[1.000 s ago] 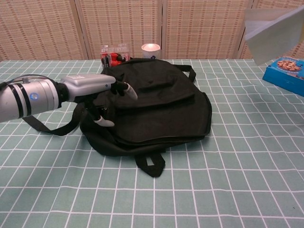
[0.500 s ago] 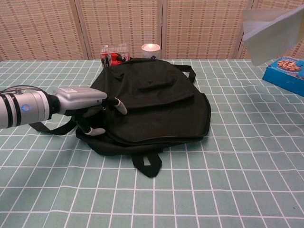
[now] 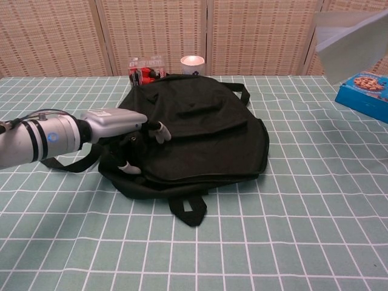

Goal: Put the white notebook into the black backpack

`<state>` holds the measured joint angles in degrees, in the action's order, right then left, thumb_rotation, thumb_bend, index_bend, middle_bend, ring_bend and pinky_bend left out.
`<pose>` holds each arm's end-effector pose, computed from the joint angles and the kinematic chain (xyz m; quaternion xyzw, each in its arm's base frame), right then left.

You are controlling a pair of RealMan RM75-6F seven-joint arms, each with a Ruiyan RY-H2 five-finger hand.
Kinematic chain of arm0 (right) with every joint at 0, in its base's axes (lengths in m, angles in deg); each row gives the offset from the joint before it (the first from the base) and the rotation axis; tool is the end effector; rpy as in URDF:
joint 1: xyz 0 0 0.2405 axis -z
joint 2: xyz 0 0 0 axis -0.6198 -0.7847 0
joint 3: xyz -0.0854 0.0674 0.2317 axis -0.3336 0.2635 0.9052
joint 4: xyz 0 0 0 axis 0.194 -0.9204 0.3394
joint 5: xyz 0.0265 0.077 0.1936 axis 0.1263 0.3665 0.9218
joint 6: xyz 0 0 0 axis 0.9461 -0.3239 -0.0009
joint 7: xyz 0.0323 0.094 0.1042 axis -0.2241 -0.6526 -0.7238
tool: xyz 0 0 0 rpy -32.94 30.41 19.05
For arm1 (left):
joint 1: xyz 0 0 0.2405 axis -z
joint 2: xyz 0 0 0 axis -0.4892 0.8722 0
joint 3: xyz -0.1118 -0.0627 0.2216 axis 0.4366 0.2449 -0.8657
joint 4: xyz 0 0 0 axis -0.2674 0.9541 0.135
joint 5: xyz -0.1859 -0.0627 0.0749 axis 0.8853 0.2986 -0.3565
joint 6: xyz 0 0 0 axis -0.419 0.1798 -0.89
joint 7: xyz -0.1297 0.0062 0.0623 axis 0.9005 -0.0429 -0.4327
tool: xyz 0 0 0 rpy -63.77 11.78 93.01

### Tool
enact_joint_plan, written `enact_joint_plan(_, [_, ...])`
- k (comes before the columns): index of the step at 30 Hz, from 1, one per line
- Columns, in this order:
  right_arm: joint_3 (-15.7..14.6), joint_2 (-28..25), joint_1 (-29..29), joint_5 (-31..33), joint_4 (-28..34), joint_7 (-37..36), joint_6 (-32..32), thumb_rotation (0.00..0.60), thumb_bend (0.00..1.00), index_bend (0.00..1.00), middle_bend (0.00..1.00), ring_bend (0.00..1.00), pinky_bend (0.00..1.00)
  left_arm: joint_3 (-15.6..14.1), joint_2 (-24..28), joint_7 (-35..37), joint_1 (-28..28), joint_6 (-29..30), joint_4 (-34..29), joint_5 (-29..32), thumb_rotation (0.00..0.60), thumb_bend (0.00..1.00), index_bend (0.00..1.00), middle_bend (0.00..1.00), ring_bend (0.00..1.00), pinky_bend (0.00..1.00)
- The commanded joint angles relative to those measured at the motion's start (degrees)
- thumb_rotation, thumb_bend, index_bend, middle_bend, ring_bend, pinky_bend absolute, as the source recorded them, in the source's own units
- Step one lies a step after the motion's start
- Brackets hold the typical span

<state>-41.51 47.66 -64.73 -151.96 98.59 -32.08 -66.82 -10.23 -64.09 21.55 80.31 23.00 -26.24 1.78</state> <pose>-0.2413 -0.3230 0.1713 0.6470 -0.0799 0.4466 0.6128 -0.1442 0.3733 -0.0575 -0.8250 -0.3268 -0.3270 0.3248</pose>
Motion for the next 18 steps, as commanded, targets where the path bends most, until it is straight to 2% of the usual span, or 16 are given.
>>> enact_joint_plan(1, [0.1, 0.0, 0.0, 0.1, 0.0, -0.1, 0.0, 0.6, 0.41, 0.64, 0.31, 0.17, 0.16, 0.3, -0.7, 2.5, 0.0, 0.7, 1.0, -0.6, 0.6, 0.23, 0.3, 0.17, 0.19, 0.18])
enact_joint_plan(8, [0.1, 0.3, 0.0, 0.2, -0.5, -0.4, 0.2, 0.6, 0.41, 0.64, 0.31, 0.17, 0.16, -0.4, -2.4, 8.9, -0.1, 3.1, 4.1, -3.9, 0.6, 0.24, 0.43, 0.17, 0.21, 0.18])
enact_joint_plan(14, [-0.1, 0.8, 0.0, 0.4, -1.0, -0.5, 0.7, 0.6, 0.41, 0.64, 0.31, 0.17, 0.16, -0.6, -3.8, 13.2, -0.6, 6.0, 6.7, -5.7, 0.6, 0.34, 0.5, 0.2, 0.23, 0.18])
enact_joint_plan(18, [0.2, 0.9, 0.1, 0.7, -1.1, -0.8, 0.4, 0.6, 0.41, 0.64, 0.31, 0.17, 0.16, -0.5, -4.4, 14.8, -0.7, 7.3, 7.7, -6.2, 0.6, 0.34, 0.56, 0.21, 0.24, 0.18])
